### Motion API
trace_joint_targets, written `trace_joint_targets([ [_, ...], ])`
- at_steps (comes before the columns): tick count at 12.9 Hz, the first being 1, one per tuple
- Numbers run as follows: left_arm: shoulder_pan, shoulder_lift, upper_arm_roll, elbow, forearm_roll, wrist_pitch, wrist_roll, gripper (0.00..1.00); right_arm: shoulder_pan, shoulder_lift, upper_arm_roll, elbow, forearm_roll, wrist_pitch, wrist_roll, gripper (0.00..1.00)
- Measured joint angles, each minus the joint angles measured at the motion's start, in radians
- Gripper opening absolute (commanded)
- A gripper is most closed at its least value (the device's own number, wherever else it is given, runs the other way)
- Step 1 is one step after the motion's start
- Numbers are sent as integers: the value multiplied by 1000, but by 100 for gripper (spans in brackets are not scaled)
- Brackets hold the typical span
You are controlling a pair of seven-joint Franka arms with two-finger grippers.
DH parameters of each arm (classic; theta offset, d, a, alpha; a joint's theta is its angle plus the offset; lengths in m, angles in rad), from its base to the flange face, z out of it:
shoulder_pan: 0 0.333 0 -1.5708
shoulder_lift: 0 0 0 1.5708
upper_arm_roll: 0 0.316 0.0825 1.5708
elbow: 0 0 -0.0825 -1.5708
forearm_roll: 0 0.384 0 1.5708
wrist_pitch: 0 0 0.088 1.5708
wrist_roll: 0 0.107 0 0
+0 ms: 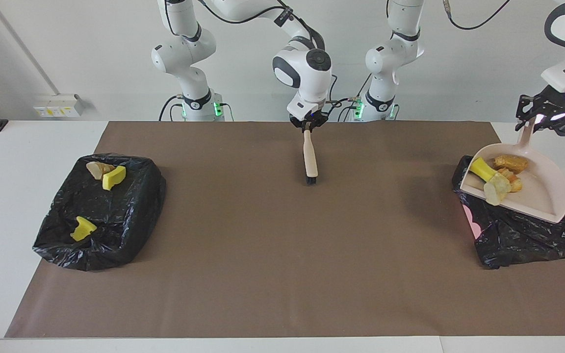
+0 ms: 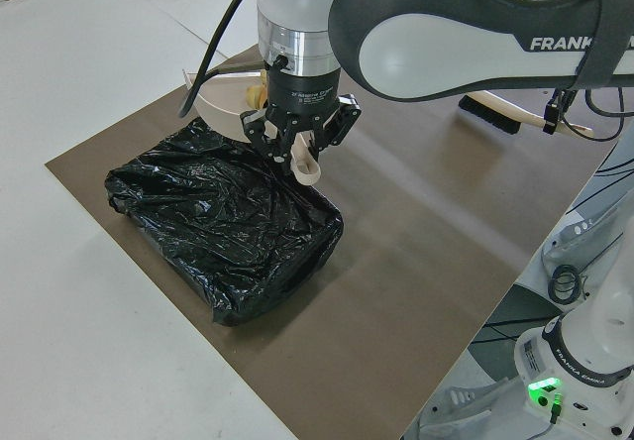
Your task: Sweep and dump trash in bin
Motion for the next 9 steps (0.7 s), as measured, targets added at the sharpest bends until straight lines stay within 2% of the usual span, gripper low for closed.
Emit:
trace_joint_targets([
  [1,4,1,28,18,3,1,47,0,2,2,0,-5,0,8,0,99],
  [3,9,16,72,58,37,11,134,0,2,1,0,-2,0,8,0,100],
  [5,11,67,91,110,100,47,201,0,1,-1,-4,18,0,-16,0,100],
  [7,35,135,95,164,165,99,245,0,-13,-12,-12,73,-1,-114,0,100],
  [9,47,177,94,189,285,140,277,0,-62,-39,-13,138,-3,-223,-19,100],
])
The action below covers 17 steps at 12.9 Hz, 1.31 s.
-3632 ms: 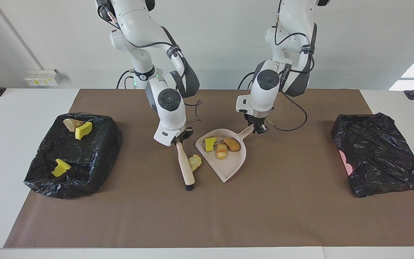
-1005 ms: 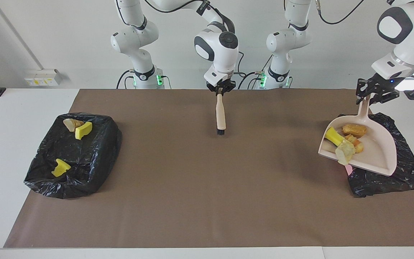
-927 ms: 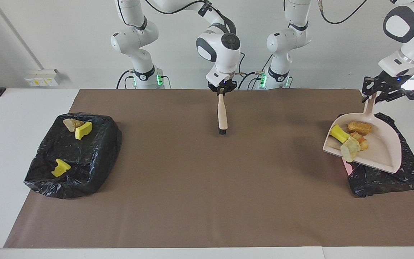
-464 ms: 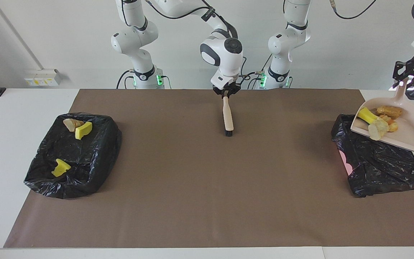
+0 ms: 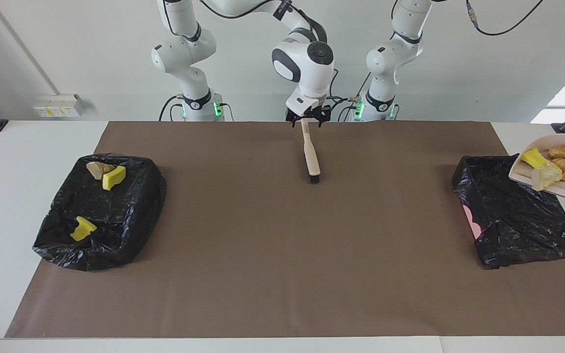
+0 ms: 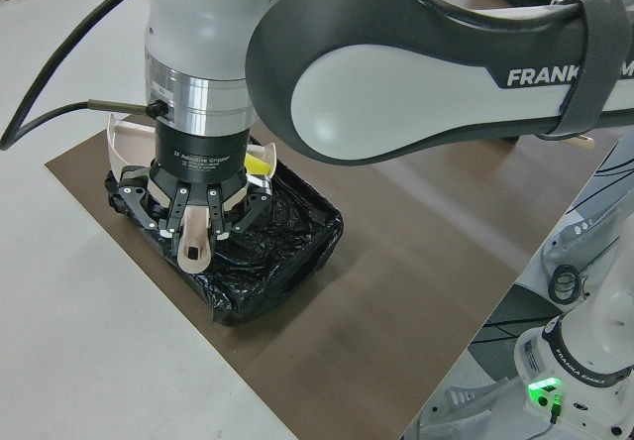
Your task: Sweep and dump trash in bin
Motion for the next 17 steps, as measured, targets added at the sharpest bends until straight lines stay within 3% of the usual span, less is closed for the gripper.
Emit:
trace_joint_targets([
  [5,-92,33,-23,3,254,12,7,0,-171,-62,-9,173,-41,-291,-268,100],
  [8,-148,45,-25,3,368,11,7,0,-255,-65,-12,267,-65,-396,-412,100],
  [12,-216,45,-25,3,512,-13,7,0,-418,-67,-17,368,-70,-480,-605,100],
  [17,-293,46,-25,3,687,-69,26,0,-565,-80,-22,408,-95,-493,-753,100],
])
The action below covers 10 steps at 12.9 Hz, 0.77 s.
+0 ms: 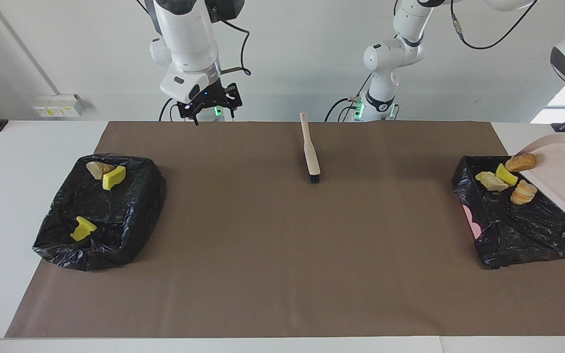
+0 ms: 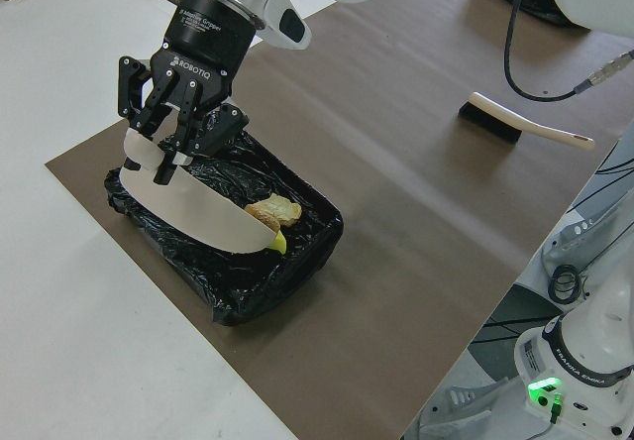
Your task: Sweep and dump trash in bin
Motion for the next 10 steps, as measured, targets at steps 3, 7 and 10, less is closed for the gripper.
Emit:
trace_joint_targets([
  [3,-26,1,-1,0,57,-8,4,0,-45,-3,-27,4,-8,0,-2,100],
  [7,-76,3,-6,48,90,-71,17,0,-49,-3,-97,35,-26,0,-2,100],
  [10,-111,0,-25,133,-76,-140,29,0,-47,-4,-194,63,-26,1,-8,100],
])
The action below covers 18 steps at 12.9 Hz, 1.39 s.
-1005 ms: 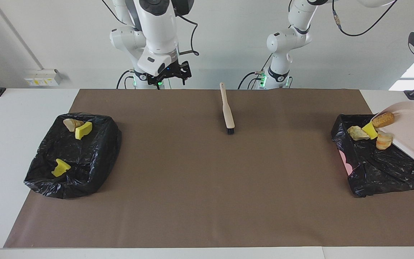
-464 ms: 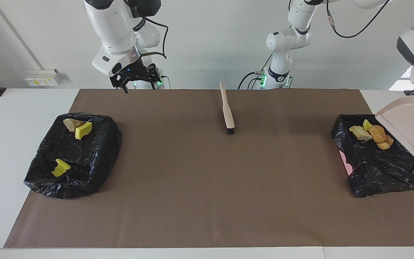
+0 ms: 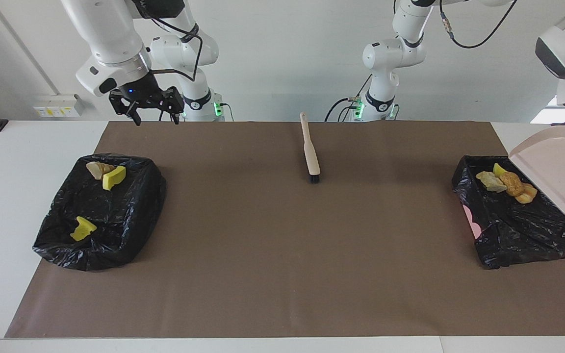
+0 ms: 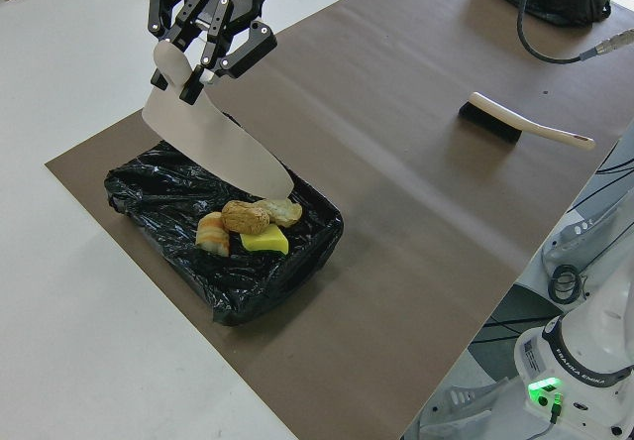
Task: Sweep and dump trash in bin
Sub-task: 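Bring the empty dustpan back toward the table center with the left gripper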
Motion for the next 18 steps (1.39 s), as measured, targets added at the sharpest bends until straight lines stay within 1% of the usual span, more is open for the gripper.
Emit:
trace_joint_targets([
  [2,-4,-3,-3,25,-135,-26,-8,0,-1,0,-65,2,0,28,-2,100],
  [3,-4,-6,-2,28,-206,-31,-45,0,-6,0,-88,3,0,37,-3,100],
  [4,-4,-11,-3,29,-277,-34,-113,0,-13,0,-101,3,0,45,-3,100],
  [7,-4,-23,-7,30,-495,-35,-365,0,-51,0,-105,4,-1,86,-3,100],
  [10,-21,-40,-22,21,-620,-36,-636,0,-87,0,-106,4,-1,87,-3,100],
  [14,-154,-69,-32,-67,-775,-29,-1043,0,-86,-11,-100,8,0,86,-3,100],
  [15,-198,-69,-33,-98,-818,-5,-1139,0,-83,-13,-99,8,0,85,-3,100],
  [18,-354,-56,-36,-206,-901,147,-1413,0,-81,-15,-86,7,-1,76,-3,100],
])
